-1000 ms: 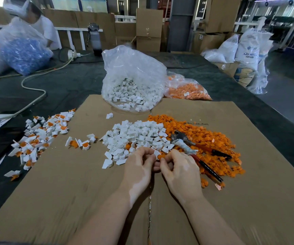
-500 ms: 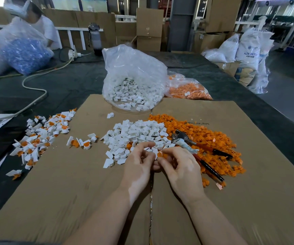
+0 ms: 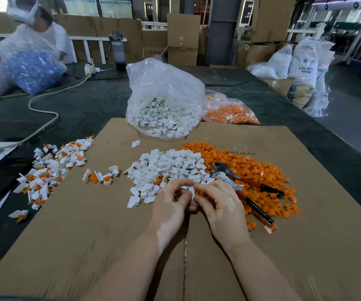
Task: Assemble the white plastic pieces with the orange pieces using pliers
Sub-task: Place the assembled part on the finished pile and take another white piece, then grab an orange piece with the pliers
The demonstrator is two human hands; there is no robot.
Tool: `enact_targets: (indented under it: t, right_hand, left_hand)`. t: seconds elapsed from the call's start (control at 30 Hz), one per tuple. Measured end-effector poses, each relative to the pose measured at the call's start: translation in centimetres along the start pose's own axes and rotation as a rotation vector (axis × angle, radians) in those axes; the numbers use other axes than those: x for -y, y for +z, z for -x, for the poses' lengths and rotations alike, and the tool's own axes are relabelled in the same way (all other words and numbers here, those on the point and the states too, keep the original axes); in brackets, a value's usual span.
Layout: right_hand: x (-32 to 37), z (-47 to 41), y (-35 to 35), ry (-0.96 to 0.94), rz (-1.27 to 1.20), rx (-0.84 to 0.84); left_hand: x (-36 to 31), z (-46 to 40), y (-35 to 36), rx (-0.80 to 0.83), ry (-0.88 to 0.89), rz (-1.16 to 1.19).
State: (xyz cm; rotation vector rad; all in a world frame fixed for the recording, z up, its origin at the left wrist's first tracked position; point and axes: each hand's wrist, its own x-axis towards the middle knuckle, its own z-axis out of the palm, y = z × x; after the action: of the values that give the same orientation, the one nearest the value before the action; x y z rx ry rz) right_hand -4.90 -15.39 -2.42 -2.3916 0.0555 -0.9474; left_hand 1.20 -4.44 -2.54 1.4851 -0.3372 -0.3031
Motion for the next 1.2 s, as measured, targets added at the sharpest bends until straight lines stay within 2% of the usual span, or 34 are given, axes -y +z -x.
enact_targets:
  t: [0.27,0.33,0.4,0.47,0.57,0.67,0.8,1.03,1.2]
  right_hand:
    - [0.3,-0.1,-0.5,0.027,0.017,0.029]
    - [0.4,-0.4,-1.1,0.042,0.089,-0.034]
    - [0.0,-1.3,-2.2,0.165,0.231,-0.085]
    - [-0.9,-2.6,-3.5,0.397,0.432,0.04]
    - [-2.4,-4.2,-5.1,0.662,0.617,0.381]
    - [-3.1,-4.9,-5.2,0.711,0.68,0.556]
    - [-3.2,-5.4,-5.0,0.638,0.774,0.548]
    - [-1.5,-6.8,-6.0,0.565,0.459,0.566]
    - [1.4,-7.6,-6.5,0.507,0.088,0.659]
  left_hand:
    - [-0.4,-0.5,0.1,0.038,-0.043,0.059]
    - [-0.4,-0.7,0.2,0.032,-0.078,0.105]
    - [-0.4,-1.0,0.2,0.014,-0.101,0.133]
    - [-0.2,-1.2,0.3,0.001,-0.107,0.13]
    - [-0.2,-1.4,0.3,-0.006,-0.127,0.126]
    - [-0.3,-1.6,0.3,0.004,-0.129,0.096]
    - [-0.7,-1.7,0.3,-0.012,-0.142,0.083]
    - [-2.7,-3.0,0.1,-0.114,-0.168,0.175]
    - [-4.0,-4.3,0.2,-0.181,-0.179,0.298]
